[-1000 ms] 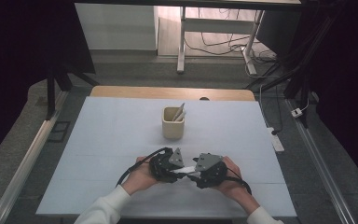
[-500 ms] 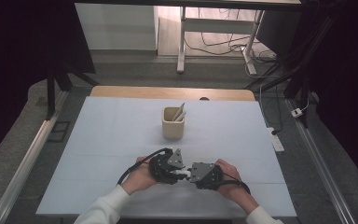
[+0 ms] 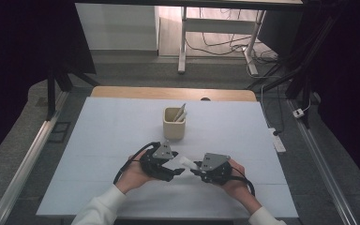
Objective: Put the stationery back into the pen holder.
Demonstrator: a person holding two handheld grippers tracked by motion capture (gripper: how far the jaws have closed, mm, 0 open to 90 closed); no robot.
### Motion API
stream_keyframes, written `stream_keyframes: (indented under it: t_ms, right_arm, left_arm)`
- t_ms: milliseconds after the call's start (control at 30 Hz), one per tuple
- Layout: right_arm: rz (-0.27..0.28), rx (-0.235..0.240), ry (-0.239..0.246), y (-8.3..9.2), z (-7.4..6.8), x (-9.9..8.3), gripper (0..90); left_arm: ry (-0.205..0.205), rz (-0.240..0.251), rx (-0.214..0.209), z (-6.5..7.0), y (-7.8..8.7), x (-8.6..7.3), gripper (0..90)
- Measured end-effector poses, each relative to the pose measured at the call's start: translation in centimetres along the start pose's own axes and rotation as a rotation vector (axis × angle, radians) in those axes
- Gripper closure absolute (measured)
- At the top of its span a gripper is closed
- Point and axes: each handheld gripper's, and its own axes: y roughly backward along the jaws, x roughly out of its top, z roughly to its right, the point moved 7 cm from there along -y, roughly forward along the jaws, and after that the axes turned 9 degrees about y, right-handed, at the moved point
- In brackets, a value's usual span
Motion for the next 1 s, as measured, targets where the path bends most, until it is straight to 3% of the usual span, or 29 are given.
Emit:
stream_keyframes:
  t_ms: [233,400,700,833,1000]
  right_arm:
    - [0.048,-0.023,-0.061,0.3,0.5,0.0,69.8]
    - [0.082,-0.037,-0.087,0.2,0.6,0.1,69.9]
    - [0.149,-0.011,-0.119,-0.3,-0.4,1.0,69.9]
    - [0.172,0.001,-0.13,-0.4,-0.7,1.3,69.9]
    - [0.185,0.013,-0.127,-0.5,-1.0,1.5,69.9]
  left_arm:
    - [0.023,0.018,0.003,-0.2,0.0,-0.1,35.4]
    - [0.066,0.071,-0.01,-0.5,0.3,0.3,35.2]
    - [0.107,0.134,-0.045,-0.4,0.1,0.9,37.3]
    - [0.112,0.138,-0.067,-0.3,-0.1,1.0,42.9]
    - [0.109,0.13,-0.105,0.1,-0.4,0.9,56.0]
